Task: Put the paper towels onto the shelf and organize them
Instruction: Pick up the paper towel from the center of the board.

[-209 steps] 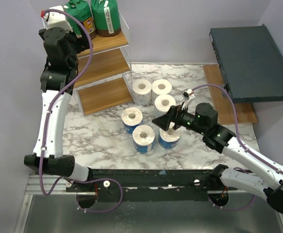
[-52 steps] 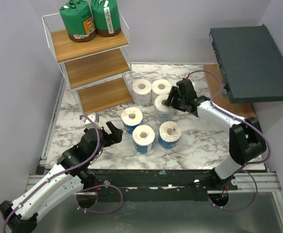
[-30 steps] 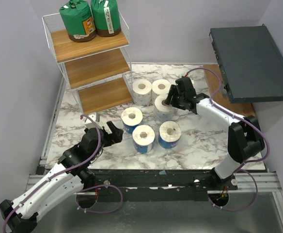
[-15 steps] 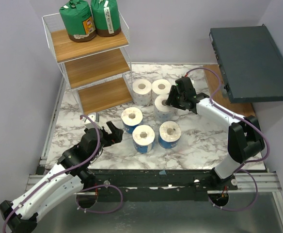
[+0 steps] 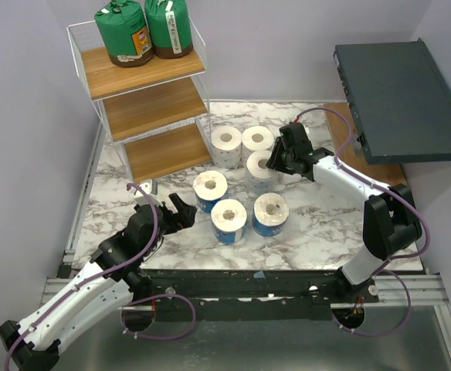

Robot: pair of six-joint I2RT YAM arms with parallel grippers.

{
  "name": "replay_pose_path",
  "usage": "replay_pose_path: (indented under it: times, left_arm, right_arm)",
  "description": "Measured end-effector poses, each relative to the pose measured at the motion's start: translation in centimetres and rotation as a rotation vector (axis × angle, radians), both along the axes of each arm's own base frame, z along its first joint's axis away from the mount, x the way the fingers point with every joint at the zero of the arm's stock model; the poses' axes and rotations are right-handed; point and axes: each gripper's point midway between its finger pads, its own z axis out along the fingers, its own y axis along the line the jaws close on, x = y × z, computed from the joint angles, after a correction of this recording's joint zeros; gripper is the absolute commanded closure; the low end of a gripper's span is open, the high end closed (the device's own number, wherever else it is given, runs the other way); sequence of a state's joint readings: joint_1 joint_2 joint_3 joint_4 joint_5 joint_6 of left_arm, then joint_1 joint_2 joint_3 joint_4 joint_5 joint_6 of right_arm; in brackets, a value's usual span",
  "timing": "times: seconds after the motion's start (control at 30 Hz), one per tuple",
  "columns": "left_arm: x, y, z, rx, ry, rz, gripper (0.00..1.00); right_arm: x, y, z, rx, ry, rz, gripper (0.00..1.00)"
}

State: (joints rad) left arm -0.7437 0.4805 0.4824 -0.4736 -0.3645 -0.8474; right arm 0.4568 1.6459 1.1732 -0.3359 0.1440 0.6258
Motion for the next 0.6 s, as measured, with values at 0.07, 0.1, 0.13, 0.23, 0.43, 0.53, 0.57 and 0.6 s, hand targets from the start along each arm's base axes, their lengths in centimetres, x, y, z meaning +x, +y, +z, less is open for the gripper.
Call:
replay_pose_path:
  times: [0.07, 0.1, 0.13, 0.23, 0.43, 0.53, 0.57, 0.6]
  left_arm:
    - [0.0, 0.0, 0.0, -0.001, -0.001, 0.000, 0.06]
    - [0.0, 0.0, 0.0, -0.001, -0.001, 0.000, 0.06]
    - [0.0, 0.0, 0.0, -0.001, -0.001, 0.000, 0.06]
    - [0.0, 0.0, 0.1, -0.004, -0.001, 0.000, 0.06]
    - [0.0, 0.0, 0.2, -0.009, -0.005, 0.001, 0.06]
    - [0.0, 0.0, 0.2, -0.010, -0.007, 0.001, 0.06]
    - [-0.1, 0.0, 0.3, -0.011, -0.007, 0.001, 0.06]
    - [-0.1, 0.0, 0.3, -0.011, -0.008, 0.001, 0.06]
  right_arm:
    - [0.0, 0.0, 0.0, 0.000, 0.000, 0.000, 0.62]
    - [0.0, 0.0, 0.0, 0.000, 0.000, 0.000, 0.63]
    - [0.0, 0.0, 0.0, -0.001, 0.000, 0.001, 0.63]
    - [0.0, 0.0, 0.0, -0.003, 0.002, 0.002, 0.64]
    - [-0.4, -0.2, 0.2, -0.011, 0.010, 0.006, 0.64]
    - [-0.8, -0.5, 0.5, -0.017, 0.015, 0.010, 0.64]
    - [-1.0, -0.5, 0.8, -0.017, 0.014, 0.010, 0.64]
    - [-1.1, -0.6, 1.1, -0.017, 0.010, 0.011, 0.64]
